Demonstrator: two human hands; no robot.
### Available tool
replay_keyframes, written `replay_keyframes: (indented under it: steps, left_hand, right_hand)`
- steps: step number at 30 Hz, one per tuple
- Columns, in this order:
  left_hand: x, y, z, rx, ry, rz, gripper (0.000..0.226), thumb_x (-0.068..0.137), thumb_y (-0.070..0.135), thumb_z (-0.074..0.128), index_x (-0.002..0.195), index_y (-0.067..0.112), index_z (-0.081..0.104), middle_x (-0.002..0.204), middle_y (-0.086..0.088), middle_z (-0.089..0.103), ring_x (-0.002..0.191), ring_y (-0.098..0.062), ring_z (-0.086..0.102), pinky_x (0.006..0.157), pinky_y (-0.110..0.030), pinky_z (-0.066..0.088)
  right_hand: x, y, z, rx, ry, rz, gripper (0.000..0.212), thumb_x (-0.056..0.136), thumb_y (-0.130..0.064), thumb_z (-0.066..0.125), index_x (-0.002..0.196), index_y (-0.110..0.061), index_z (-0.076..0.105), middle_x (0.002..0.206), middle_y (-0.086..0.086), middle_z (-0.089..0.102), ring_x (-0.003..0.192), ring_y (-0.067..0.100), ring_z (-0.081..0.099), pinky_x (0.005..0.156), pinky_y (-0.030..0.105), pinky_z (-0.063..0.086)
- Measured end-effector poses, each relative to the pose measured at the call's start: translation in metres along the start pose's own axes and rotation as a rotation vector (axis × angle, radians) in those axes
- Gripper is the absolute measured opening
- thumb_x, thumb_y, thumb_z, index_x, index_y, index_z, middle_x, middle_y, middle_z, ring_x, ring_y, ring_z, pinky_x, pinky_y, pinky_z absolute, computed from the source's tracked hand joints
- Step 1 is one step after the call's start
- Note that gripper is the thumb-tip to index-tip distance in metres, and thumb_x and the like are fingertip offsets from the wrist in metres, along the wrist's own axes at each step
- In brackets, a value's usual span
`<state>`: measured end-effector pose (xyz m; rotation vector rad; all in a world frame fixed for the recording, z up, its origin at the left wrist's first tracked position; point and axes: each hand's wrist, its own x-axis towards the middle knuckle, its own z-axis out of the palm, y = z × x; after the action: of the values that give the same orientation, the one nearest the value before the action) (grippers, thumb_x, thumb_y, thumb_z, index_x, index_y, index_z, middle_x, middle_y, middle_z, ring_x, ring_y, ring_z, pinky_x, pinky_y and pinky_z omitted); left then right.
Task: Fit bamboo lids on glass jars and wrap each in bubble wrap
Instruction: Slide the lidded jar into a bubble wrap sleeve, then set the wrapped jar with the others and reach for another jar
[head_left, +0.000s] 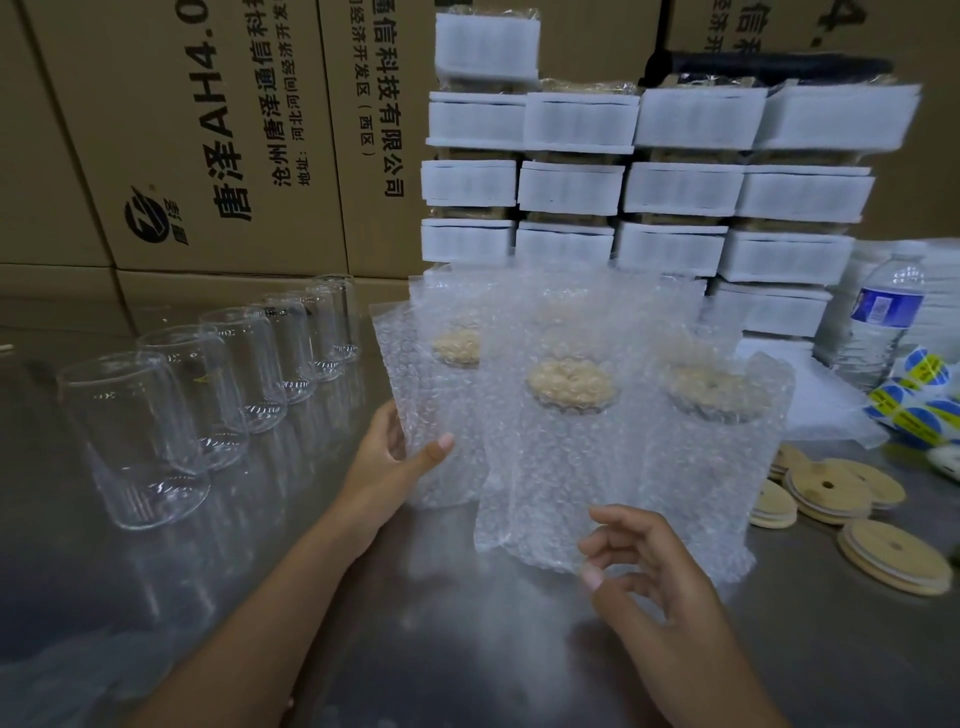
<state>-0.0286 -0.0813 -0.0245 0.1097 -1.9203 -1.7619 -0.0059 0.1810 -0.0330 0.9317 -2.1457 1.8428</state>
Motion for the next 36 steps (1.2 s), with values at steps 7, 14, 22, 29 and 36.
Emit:
replay_keyframes:
  steps: [7,14,22,29,36]
  left_hand:
    - [-0.019,0.047,-0.023,0.151,0.267,0.317,0.035,0.09,0.016,0.063,0.123,0.02,0.049,0.119,0.006,0.057,0.109,0.0,0.055,0.097,-0.016,0.044]
    - [-0.046,0.071,-0.121,0.564,0.704,0.637,0.053,0.078,0.04,0.065,0.122,0.032,0.036,0.117,0.011,0.041,0.114,-0.002,0.042,0.104,-0.019,0.031]
    - [-0.032,0.044,-0.186,0.452,0.649,0.067,0.114,0.067,0.032,0.083,0.151,0.017,0.007,0.156,-0.01,0.019,0.142,-0.021,0.023,0.117,-0.037,0.022]
    - [-0.03,0.027,-0.19,0.201,0.545,-0.091,0.093,0.067,0.022,0.085,0.141,0.02,0.031,0.134,-0.009,0.049,0.118,-0.026,0.053,0.093,-0.043,0.048]
    - [-0.046,0.047,-0.166,0.339,0.485,0.035,0.081,0.066,0.024,0.085,0.134,0.019,0.039,0.129,-0.009,0.053,0.114,-0.025,0.056,0.081,-0.029,0.047]
  right_hand:
    - [-0.002,-0.001,-0.005,-0.046,0.016,-0.01,0.058,0.077,-0.001,0.071,0.099,-0.053,0.058,0.1,-0.008,0.067,0.083,0.01,0.064,0.076,0.025,0.049]
    - [-0.002,0.001,-0.009,-0.034,-0.008,-0.013,0.059,0.077,0.007,0.068,0.101,-0.047,0.06,0.095,-0.004,0.067,0.08,0.01,0.064,0.071,0.02,0.048]
    - [0.001,-0.003,-0.002,0.042,0.002,0.03,0.04,0.079,0.011,0.063,0.101,-0.022,0.06,0.087,-0.004,0.067,0.076,0.008,0.063,0.066,0.011,0.047]
    - [0.0,-0.002,0.002,0.049,0.042,0.065,0.036,0.081,0.006,0.064,0.099,-0.025,0.06,0.087,-0.004,0.067,0.074,0.006,0.062,0.066,0.011,0.047]
    - [0.0,-0.002,0.001,0.009,0.049,0.077,0.037,0.082,0.003,0.066,0.1,-0.029,0.06,0.083,-0.007,0.066,0.075,0.004,0.062,0.068,0.011,0.047]
